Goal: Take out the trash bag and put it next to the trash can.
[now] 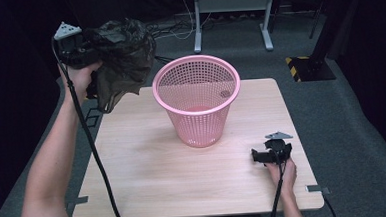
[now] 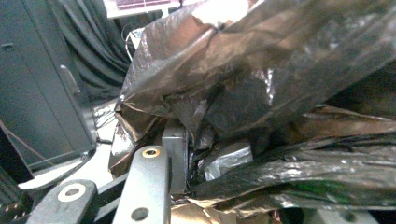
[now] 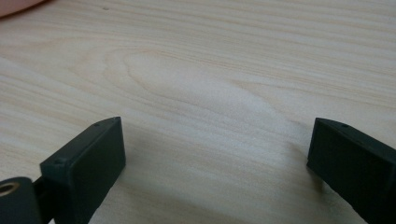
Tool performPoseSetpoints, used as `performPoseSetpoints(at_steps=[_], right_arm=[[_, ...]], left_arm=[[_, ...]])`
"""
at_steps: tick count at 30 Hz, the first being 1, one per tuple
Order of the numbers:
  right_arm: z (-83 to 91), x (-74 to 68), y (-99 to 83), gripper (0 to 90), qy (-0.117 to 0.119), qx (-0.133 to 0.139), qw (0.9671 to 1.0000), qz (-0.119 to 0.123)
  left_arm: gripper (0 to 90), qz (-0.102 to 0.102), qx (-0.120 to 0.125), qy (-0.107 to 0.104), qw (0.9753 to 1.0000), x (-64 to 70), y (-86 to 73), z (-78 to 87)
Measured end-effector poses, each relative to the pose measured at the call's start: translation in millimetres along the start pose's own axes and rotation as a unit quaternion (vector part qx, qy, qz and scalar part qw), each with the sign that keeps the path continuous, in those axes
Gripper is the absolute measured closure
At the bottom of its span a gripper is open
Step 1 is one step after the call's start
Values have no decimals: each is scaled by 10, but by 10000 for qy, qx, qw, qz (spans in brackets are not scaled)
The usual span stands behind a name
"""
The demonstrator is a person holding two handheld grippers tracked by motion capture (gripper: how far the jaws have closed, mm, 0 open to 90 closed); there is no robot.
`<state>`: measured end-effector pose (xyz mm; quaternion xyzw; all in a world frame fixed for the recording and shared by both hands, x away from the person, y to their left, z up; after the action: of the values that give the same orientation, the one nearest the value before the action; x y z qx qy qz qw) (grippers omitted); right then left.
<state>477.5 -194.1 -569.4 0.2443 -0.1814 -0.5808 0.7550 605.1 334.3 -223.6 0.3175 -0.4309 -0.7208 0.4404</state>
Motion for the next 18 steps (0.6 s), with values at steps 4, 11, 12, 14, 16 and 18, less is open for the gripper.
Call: performPoseSetpoints(at_steps=[4, 11, 12, 14, 16, 18], right_arm=[[0, 0, 0, 33, 1, 4, 10000, 7], [0, -1, -1, 35, -1, 7, 10000, 8], [1, -1, -1, 35, -3, 10, 10000, 9], [1, -2, -1, 36, -4, 9, 10000, 6], [2, -3, -2, 37, -4, 11, 10000, 3], [3, -4, -3, 39, -2, 8, 10000, -5]], left_arm=[[655, 24, -100, 45, 9999, -29, -90, -58], [655, 77, -258, 57, 9996, -45, -242, -176], [655, 77, -258, 57, 9996, -45, -242, -176], [655, 75, -341, 58, 9994, -34, -307, -240], [654, 89, -386, 44, 9992, -29, -347, -285], [654, 93, -443, 44, 9990, -18, -394, -333]])
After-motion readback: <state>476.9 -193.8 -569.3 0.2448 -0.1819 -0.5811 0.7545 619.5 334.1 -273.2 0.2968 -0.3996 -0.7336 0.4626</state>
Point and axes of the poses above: each handheld gripper's, and its own axes: z roughly backward along the jaws, y roughly out of its top, x roughly to its right, the point moved 6 cm from there along -z, roughly forward along the jaws, and after that the axes turned 11 degrees about -x, right-handed, at the moved point
